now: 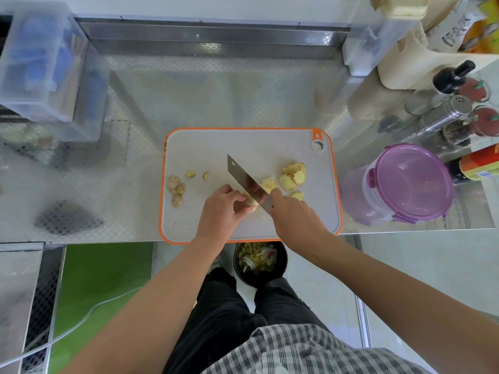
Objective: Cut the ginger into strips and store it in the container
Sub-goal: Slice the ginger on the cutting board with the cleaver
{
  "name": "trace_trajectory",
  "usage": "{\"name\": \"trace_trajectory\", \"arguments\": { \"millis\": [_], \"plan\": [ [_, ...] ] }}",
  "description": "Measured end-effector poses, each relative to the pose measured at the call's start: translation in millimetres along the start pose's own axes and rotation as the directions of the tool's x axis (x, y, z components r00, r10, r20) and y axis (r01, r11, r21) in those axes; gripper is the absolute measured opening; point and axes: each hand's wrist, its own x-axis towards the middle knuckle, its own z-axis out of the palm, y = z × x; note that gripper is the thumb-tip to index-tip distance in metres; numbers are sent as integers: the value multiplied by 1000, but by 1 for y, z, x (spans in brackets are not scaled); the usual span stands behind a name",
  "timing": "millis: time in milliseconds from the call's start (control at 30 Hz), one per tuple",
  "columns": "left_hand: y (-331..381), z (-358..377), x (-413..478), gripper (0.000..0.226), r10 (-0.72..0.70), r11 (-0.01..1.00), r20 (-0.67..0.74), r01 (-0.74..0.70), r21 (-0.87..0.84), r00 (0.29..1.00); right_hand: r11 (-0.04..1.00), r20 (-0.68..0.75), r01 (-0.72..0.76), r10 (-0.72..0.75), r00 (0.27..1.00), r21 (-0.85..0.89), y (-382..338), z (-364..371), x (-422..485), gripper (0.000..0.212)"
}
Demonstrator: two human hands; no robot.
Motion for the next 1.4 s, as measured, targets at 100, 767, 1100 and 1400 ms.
{"name": "trace_trajectory", "arguments": {
  "millis": [100,767,1100,1400],
  "plan": [
    [-1,1,0,26,0,1000,3,0,2,1000,1000,-5,-6,6,1000,-14,0,-2,-2,17],
    [0,2,-1,20,25,998,-10,-25,-61,1000,1000,28,10,-10,1000,11,-7,27,31,17],
    [-4,5,-1,30,34,999,-34,-34,-9,999,996,-35,58,-56,998,74,-2,-7,8,8],
    [-7,6,0,27,35,999,-31,-36,-27,999,1000,-20,-6,6,1000,12,-1,-2,1,17]
  ]
}}
